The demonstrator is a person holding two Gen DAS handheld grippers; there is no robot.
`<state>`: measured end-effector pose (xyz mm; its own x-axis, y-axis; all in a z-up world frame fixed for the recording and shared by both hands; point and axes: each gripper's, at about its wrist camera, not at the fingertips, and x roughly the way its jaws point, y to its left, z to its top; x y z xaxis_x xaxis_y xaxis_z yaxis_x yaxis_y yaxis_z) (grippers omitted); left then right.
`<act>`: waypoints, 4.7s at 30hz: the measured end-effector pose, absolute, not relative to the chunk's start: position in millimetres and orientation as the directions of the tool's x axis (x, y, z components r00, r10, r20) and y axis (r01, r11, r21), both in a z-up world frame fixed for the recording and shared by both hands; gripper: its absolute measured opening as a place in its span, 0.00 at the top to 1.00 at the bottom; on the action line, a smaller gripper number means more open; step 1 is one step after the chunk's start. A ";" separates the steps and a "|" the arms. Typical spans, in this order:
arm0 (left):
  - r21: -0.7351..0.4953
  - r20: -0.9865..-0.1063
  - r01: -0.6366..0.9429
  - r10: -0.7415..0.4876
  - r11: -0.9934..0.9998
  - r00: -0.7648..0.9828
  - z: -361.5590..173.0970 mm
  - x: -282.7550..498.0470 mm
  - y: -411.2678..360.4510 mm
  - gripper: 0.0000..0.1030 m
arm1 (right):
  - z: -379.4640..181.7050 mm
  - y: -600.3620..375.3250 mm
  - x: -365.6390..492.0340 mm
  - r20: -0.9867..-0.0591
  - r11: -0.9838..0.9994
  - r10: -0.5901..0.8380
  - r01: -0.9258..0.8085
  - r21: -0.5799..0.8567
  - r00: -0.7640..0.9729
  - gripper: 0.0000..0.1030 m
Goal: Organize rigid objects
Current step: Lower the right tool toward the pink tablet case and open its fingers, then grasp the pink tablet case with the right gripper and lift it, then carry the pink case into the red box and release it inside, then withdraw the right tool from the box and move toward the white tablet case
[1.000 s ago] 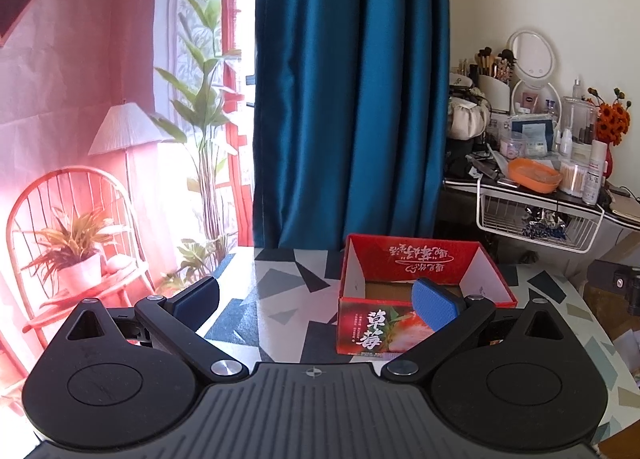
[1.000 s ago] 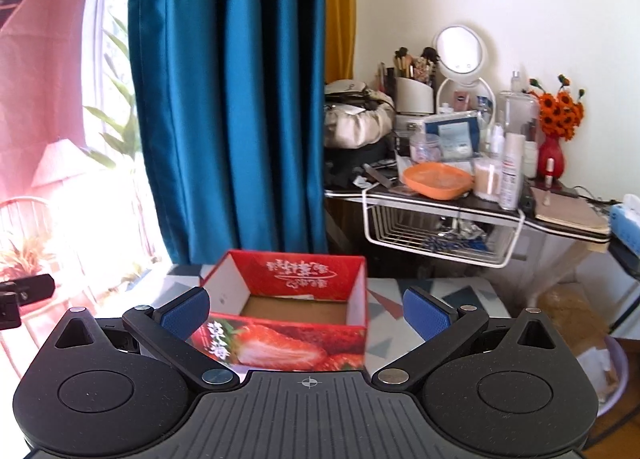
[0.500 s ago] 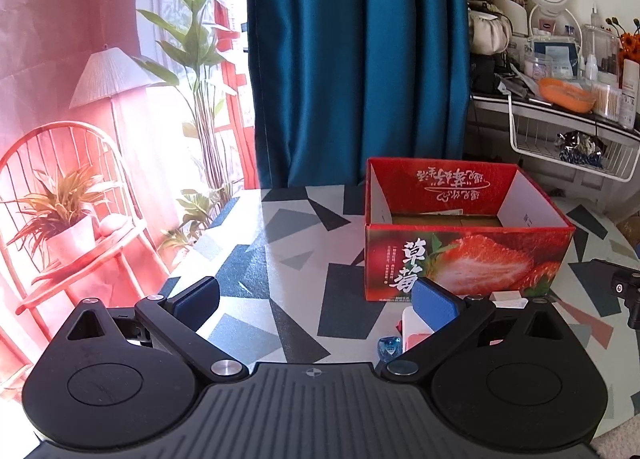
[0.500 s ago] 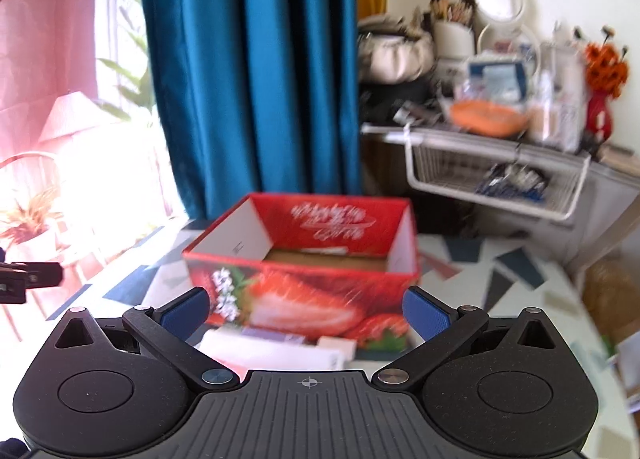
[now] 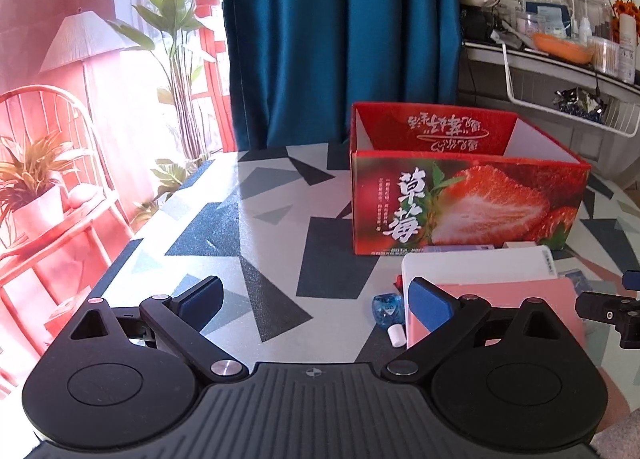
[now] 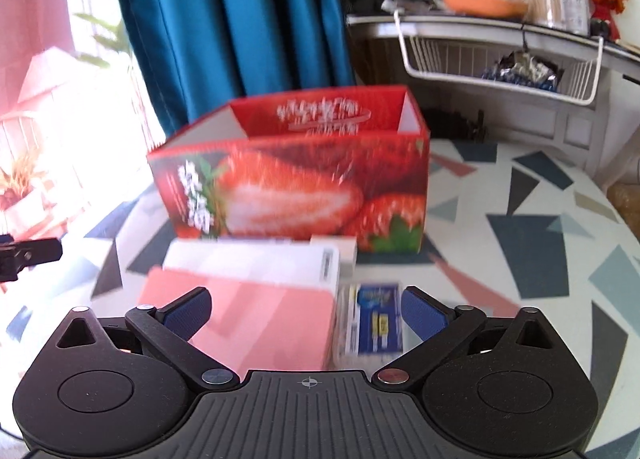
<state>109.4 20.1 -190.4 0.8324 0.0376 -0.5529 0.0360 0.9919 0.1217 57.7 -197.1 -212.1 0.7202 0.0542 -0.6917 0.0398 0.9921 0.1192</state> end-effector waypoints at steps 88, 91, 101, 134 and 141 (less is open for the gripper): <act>-0.186 -0.463 0.245 -0.305 0.952 0.833 -115.2 176.3 0.6 0.53 | -121.7 -199.5 133.5 -0.540 0.985 0.138 -0.059 0.160 0.830 0.64; -0.176 -0.446 0.255 -0.307 0.951 0.841 -96.6 196.1 -5.3 0.53 | -106.8 -202.8 157.0 -0.510 0.988 0.133 -0.072 0.137 0.850 0.64; -0.196 -0.514 0.275 -0.337 0.941 0.789 -106.6 291.0 -34.2 0.53 | -126.3 -236.5 245.8 -0.562 0.991 0.091 -0.021 0.129 0.822 0.64; -0.137 -0.631 0.347 -0.352 0.928 0.691 -172.3 336.3 -55.7 0.12 | -206.2 -251.6 298.3 -0.748 0.997 0.003 0.056 0.055 0.664 0.58; -0.155 -0.585 0.322 -0.349 0.934 0.732 -152.7 306.0 -39.0 0.00 | -180.4 -250.5 257.8 -0.627 0.998 -0.019 0.056 0.039 0.778 0.08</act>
